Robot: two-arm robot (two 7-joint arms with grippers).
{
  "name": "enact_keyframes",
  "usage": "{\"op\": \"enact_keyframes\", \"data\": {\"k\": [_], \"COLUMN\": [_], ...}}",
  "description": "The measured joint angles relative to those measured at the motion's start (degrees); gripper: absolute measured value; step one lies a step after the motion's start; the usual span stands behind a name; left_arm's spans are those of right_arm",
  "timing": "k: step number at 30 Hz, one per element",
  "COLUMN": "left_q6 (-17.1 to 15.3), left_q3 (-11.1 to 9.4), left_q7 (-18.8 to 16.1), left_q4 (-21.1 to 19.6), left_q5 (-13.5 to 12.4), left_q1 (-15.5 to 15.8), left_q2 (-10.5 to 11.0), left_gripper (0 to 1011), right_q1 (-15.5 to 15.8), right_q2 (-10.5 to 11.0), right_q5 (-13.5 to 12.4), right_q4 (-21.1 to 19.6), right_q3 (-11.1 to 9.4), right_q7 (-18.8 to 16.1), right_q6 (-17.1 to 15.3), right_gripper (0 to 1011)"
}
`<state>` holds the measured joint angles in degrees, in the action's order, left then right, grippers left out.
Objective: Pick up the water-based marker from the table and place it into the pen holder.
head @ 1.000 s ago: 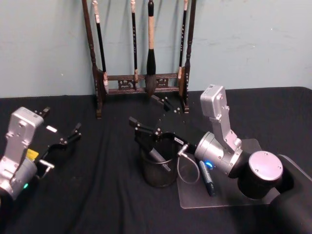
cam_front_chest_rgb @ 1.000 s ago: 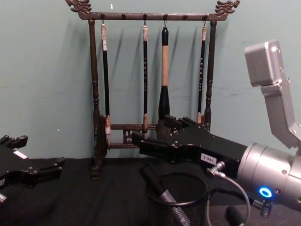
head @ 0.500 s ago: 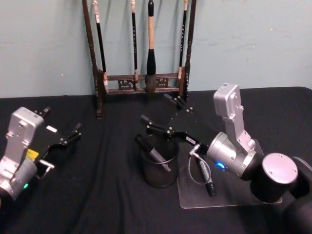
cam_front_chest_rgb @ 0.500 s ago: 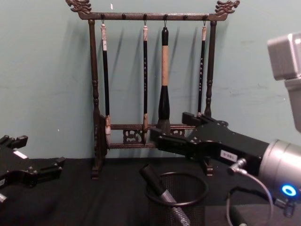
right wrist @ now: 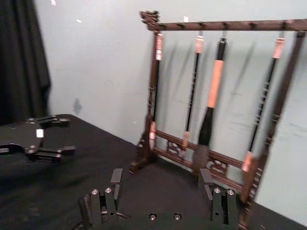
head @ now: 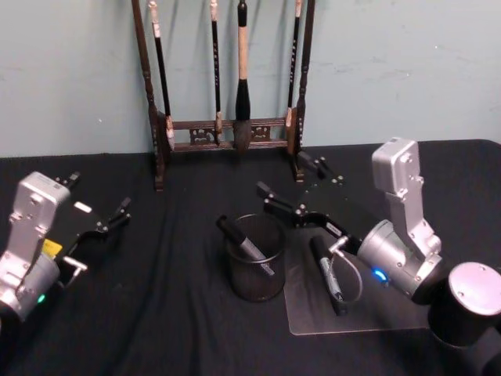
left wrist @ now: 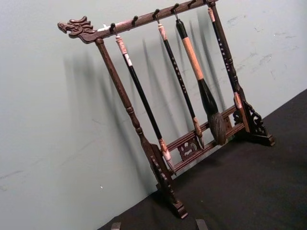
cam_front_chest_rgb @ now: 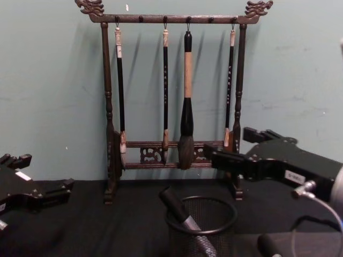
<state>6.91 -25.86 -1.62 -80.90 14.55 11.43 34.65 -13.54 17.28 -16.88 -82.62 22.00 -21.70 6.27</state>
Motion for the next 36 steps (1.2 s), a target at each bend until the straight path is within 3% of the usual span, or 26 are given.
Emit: {"op": "enact_keyframes", "data": {"k": [9,19,36], "left_q6": [0.0,0.0,0.0], "left_q3": [0.0,0.0,0.0], "left_q7": [0.0,0.0,0.0], "left_q4": [0.0,0.0,0.0], "left_q5": [0.0,0.0,0.0], "left_q1": [0.0,0.0,0.0], "left_q2": [0.0,0.0,0.0], "left_gripper": [1009,1009,1009], "right_q1": [4.3,6.9,8.4], "right_q2": [0.7,1.3,1.2], "right_q5": [2.3,1.2,2.6], "right_q4": [-5.7,-7.1,-5.1], "right_q3": [-2.7,-5.8,-6.0], "right_q7": [5.0,5.2,5.4], "right_q6": [-5.0,-8.1,-10.1], "right_gripper": [1002,1002,1002]}}
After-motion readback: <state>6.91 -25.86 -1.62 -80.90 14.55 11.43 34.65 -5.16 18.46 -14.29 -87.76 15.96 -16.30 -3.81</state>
